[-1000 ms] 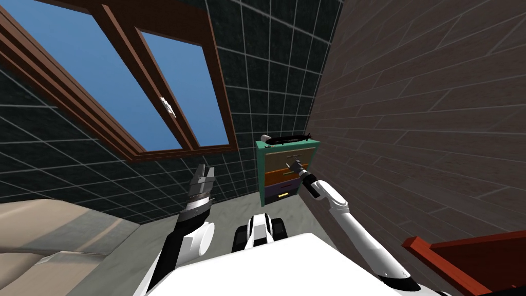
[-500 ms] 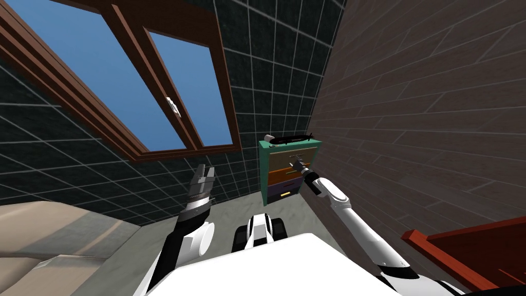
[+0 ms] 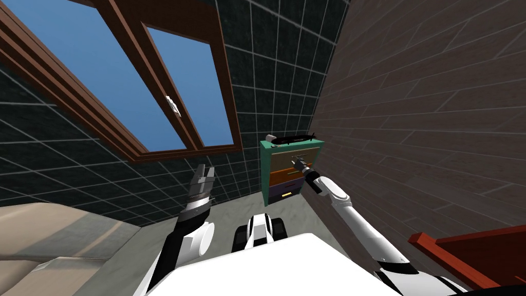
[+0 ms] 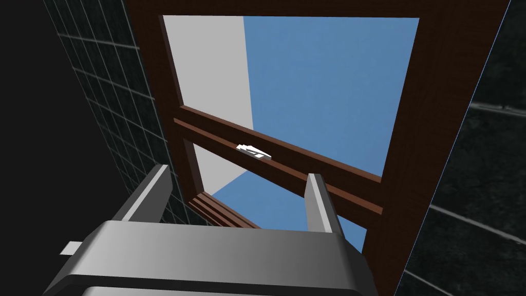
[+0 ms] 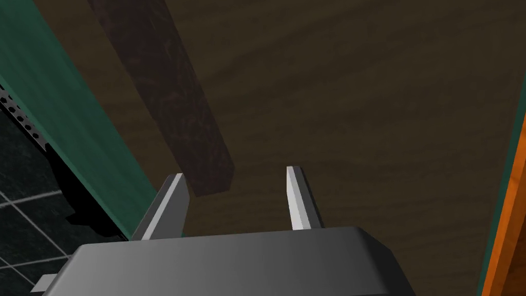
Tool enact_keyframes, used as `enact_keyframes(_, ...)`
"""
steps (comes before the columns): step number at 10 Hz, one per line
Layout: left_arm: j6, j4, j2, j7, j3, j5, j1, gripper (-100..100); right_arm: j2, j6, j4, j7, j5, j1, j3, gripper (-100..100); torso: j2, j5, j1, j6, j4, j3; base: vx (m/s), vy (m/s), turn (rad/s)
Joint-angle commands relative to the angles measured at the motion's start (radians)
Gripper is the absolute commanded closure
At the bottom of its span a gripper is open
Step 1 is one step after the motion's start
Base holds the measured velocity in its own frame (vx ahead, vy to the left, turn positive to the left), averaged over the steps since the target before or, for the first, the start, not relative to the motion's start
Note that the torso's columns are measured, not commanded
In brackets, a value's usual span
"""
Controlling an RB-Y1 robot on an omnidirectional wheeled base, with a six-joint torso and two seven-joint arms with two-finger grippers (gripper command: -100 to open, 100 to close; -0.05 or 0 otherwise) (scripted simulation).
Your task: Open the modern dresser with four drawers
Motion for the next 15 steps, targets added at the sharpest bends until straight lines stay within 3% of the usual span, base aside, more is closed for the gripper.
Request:
enact_keyframes(1,0.000,0.000,0.000,0.000,0.000,0.000,0.000,0,-0.010,-0.008,-0.011,-0.007,-0.005,0.005,-0.001,100,0.006,0.000,0.001,0.001,0.001,0.003,-0.188,-0.012,-0.054)
enact_keyframes(4,0.000,0.000,0.000,0.000,0.000,0.000,0.000,0,-0.016,-0.010,-0.018,-0.011,-0.007,0.009,-0.001,100,0.001,0.000,0.001,0.000,0.000,0.001,-0.162,-0.029,-0.040)
enact_keyframes(5,0.000,0.000,0.000,0.000,0.000,0.000,0.000,0,-0.037,-0.008,-0.009,-0.020,-0.008,0.008,-0.004,-100,-0.007,0.001,0.003,-0.001,-0.002,-0.004,0.061,0.046,0.033)
enact_keyframes(9,0.000,0.000,0.000,0.000,0.000,0.000,0.000,0,-0.074,-0.003,0.010,-0.036,-0.010,0.006,-0.011,-100,-0.003,0.000,0.000,0.000,-0.001,-0.002,0.157,0.052,0.024)
enact_keyframes(10,0.000,0.000,0.000,0.000,0.000,0.000,0.000,0,-0.064,-0.007,0.009,-0.030,-0.010,0.005,-0.012,-100,-0.001,0.000,0.001,0.000,0.000,0.000,0.086,0.025,0.008)
enact_keyframes(11,0.000,0.000,0.000,0.000,0.000,0.000,0.000,0,-0.094,-0.008,0.020,-0.048,-0.019,-0.001,-0.019,-100,0.005,0.000,0.000,0.000,0.001,0.003,0.106,0.052,0.036)
enact_keyframes(12,0.000,0.000,0.000,0.000,0.000,0.000,0.000,0,-0.089,-0.002,0.009,-0.044,-0.015,0.006,-0.013,-100,0.002,0.001,0.002,0.000,0.001,0.002,0.066,0.031,0.008)
enact_keyframes(13,0.000,0.000,0.000,0.000,0.000,0.000,0.000,0,-0.064,-0.008,0.010,-0.030,-0.010,0.005,-0.013,100,0.002,0.000,0.001,0.000,0.001,0.001,-0.043,0.000,-0.025)
enact_keyframes(15,0.000,0.000,0.000,0.000,0.000,0.000,0.000,0,-0.089,-0.013,0.005,-0.045,-0.018,0.006,-0.020,100,0.000,-0.003,-0.001,-0.001,-0.003,0.001,-0.067,-0.007,-0.036)
